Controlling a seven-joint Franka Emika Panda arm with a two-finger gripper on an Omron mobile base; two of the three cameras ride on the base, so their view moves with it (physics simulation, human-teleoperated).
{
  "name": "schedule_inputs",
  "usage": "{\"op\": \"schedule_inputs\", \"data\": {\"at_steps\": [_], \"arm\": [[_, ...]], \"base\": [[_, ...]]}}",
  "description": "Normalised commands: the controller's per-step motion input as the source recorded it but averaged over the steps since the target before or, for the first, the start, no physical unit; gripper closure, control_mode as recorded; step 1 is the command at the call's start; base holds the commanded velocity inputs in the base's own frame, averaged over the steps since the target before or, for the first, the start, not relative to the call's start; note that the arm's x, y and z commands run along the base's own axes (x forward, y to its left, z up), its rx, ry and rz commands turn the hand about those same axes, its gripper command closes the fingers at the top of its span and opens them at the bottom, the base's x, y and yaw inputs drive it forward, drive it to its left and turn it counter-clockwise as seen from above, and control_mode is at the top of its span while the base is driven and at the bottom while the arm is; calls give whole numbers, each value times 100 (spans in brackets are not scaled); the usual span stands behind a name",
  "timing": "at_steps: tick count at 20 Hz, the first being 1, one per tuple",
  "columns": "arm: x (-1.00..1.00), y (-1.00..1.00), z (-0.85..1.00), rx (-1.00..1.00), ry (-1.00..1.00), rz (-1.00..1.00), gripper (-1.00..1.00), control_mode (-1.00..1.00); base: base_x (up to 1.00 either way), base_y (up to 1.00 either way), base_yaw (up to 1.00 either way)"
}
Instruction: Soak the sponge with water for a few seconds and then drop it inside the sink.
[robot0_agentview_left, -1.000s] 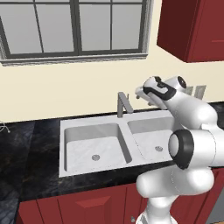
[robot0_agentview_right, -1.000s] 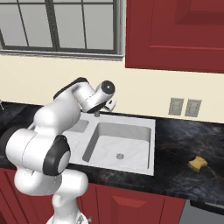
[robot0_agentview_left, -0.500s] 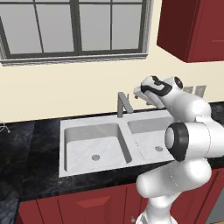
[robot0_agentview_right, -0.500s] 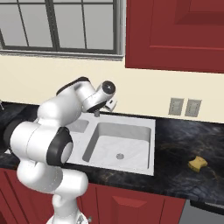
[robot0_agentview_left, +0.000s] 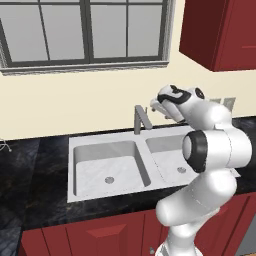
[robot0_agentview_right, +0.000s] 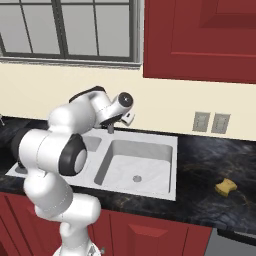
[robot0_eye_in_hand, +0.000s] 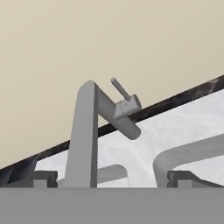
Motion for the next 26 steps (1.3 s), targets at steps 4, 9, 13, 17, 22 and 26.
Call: {"op": "schedule_inputs", "data": {"at_steps": [4,9,13,17,22,26], "arm": [[20,0,-11,0,-2,0,-100,-100],[13,0,-13,0,-1,0,-100,-100],[20,0,-19,0,-2,0,-100,-100],[23,-3,-21,0,-2,0,-100,-100],[20,-2,-10,0,-2,0,-100,-100],[12,-6,0,0,-2,0,-100,-100]], "base": [[0,0,0],[0,0,0],[0,0,0],[0,0,0],[0,0,0],[0,0,0]]}}
